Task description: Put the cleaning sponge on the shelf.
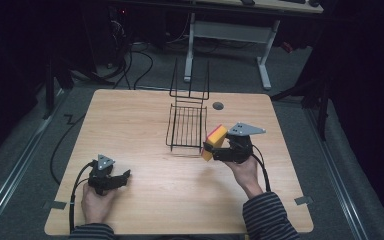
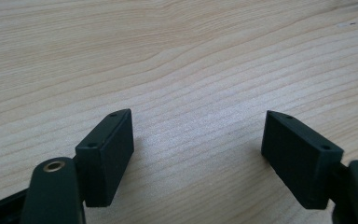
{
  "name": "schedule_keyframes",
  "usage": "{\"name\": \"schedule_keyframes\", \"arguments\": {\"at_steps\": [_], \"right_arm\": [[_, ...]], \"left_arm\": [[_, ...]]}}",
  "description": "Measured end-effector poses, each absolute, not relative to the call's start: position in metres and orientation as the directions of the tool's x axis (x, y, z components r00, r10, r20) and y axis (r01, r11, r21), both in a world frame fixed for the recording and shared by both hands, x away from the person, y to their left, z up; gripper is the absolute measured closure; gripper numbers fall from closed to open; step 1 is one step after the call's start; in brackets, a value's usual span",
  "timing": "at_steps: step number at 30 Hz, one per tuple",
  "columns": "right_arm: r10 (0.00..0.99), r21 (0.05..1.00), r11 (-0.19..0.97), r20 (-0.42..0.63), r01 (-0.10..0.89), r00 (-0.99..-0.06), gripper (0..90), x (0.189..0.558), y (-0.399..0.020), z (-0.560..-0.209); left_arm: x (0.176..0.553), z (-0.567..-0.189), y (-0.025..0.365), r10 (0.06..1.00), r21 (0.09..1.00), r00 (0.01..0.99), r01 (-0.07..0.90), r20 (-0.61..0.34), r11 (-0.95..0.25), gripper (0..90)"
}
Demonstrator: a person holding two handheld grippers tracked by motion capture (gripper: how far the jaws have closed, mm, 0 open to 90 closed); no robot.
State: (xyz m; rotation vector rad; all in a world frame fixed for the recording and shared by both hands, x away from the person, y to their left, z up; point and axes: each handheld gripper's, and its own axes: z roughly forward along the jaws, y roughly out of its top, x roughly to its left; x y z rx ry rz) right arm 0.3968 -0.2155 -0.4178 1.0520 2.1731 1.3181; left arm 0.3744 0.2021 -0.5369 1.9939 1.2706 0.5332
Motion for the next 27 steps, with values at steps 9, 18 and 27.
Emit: {"name": "schedule_keyframes", "arguments": {"at_steps": [9,18,27], "right_arm": [[0.763,0.879,0.263,0.063,0.398,-0.644,22.7,0.405,-0.208,-0.414],[0.772,0.877,0.264,0.058,0.402,-0.633,22.7,0.418,-0.202,-0.411],[0.774,0.871,0.289,0.032,0.398,-0.632,22.7,0.429,-0.192,-0.409]], "left_arm": [[0.374,-0.537,0.202,0.901,0.744,0.433,0.611,-0.028,-0.271,25.8],[0.374,-0.537,0.202,0.901,0.743,0.433,0.611,-0.026,-0.272,25.8],[0.374,-0.537,0.202,0.901,0.743,0.433,0.611,-0.026,-0.272,25.8]]}}
